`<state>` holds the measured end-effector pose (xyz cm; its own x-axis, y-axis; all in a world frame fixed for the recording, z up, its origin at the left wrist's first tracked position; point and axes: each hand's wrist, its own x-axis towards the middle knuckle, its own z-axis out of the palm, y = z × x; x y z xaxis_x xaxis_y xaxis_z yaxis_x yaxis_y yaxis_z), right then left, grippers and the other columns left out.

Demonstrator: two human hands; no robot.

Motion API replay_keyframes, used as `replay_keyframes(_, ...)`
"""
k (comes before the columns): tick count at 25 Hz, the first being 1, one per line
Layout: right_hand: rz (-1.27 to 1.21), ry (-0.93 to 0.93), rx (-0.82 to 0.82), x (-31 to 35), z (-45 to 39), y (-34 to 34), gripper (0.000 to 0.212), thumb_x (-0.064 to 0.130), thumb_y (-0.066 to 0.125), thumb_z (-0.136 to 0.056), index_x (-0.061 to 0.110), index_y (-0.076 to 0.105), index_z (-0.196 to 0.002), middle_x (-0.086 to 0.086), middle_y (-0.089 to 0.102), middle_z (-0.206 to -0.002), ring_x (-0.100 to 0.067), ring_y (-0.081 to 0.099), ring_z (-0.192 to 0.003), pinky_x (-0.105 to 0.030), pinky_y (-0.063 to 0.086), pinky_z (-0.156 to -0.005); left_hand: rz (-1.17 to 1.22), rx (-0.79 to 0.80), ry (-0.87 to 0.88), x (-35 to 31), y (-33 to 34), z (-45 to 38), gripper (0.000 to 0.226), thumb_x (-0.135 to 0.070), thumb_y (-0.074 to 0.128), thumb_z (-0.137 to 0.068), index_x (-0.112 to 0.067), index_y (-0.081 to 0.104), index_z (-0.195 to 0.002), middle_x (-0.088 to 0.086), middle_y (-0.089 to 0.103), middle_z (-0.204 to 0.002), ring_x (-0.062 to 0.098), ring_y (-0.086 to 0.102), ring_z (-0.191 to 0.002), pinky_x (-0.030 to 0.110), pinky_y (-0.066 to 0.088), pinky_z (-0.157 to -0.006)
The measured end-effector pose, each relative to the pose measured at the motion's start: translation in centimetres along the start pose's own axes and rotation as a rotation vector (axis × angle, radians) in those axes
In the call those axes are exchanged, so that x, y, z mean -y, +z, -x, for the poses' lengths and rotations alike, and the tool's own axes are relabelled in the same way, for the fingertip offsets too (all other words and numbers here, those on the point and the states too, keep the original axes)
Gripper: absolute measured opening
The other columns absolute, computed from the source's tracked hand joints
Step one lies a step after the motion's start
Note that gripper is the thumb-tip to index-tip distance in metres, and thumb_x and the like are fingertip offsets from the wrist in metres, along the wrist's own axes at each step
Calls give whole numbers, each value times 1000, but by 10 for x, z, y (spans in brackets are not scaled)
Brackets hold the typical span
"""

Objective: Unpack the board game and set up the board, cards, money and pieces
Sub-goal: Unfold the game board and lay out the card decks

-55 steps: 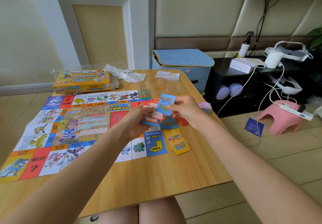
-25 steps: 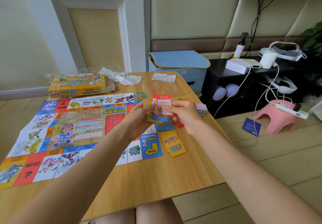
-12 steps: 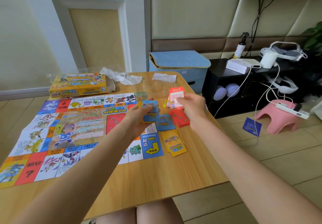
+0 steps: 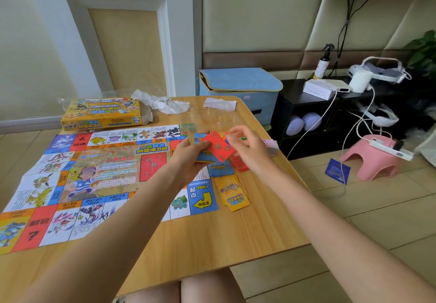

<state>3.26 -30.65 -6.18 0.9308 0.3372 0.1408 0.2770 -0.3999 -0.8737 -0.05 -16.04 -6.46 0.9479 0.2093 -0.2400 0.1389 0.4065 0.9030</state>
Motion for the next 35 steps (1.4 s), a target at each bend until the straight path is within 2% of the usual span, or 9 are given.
replay_keyframes(3,-302,194,-6,-1,1,-9,16,7,60,-89,4,55,-104,-5,59,-73,-7,51,-49,-14,41,-46,-17,65,-2,-4,8,1,18,-3,49,-94,-17,60,-97,5,67,-79,13,68,-60,26,57,-53)
replay_keyframes(7,-592,368,-185,-14,-1,-22,10,-8,62,-83,-3,58,-91,-11,56,-69,-13,53,-55,-14,47,-47,-74,104,-44,-5,10,-5,13,-7,49,-95,-10,58,-104,13,68,-96,21,69,-77,33,58,-71)
replay_keyframes(12,-218,454,-333,-32,2,-14,12,-2,64,-82,8,59,-78,-7,61,-62,-12,57,-49,-19,49,-56,-215,9,-96,4,10,-4,14,-5,50,-94,-6,51,-108,8,63,-86,17,64,-69,26,56,-55)
replay_keyframes(14,-125,404,-347,-38,0,-5,6,0,64,-82,4,60,-84,-7,61,-63,-15,58,-51,-26,49,-59,-287,21,-100,9,15,-4,14,-6,51,-94,-6,51,-107,6,60,-84,17,61,-71,29,54,-60)
replay_keyframes(19,335,333,-296,-45,-1,0,15,15,67,-84,6,60,-94,-8,58,-102,-24,57,-95,-29,41,-71,-327,31,-110,8,17,-7,18,-7,52,-94,-4,51,-112,9,61,-88,21,61,-75,36,52,-69)
replay_keyframes(22,404,220,-325,-37,3,-2,15,16,65,-85,5,61,-94,-8,52,-109,-19,54,-96,-22,36,-72,-174,67,-114,5,13,-6,19,-7,52,-93,-2,53,-112,12,63,-91,22,64,-75,32,57,-60)
replay_keyframes(25,81,76,-251,-14,5,3,20,21,67,-85,4,59,-91,7,55,-79,5,55,-69,-13,42,-63,-18,75,-158,4,10,1,7,-8,54,-92,-6,59,-97,11,67,-85,20,67,-69,26,57,-53)
replay_keyframes(28,-117,175,-81,2,4,13,30,27,74,-78,12,51,-91,4,58,-74,-2,53,-57,-18,42,-56,-18,96,-175,1,8,8,12,-15,55,-92,-9,64,-91,6,70,-76,14,68,-62,22,55,-53)
replay_keyframes(35,-289,279,-95,6,2,15,18,9,71,-80,4,59,-93,0,59,-69,-2,48,-44,-10,36,-39,67,147,-177,-6,-11,22,17,0,40,-96,-1,57,-99,14,69,-91,21,71,-72,27,59,-60)
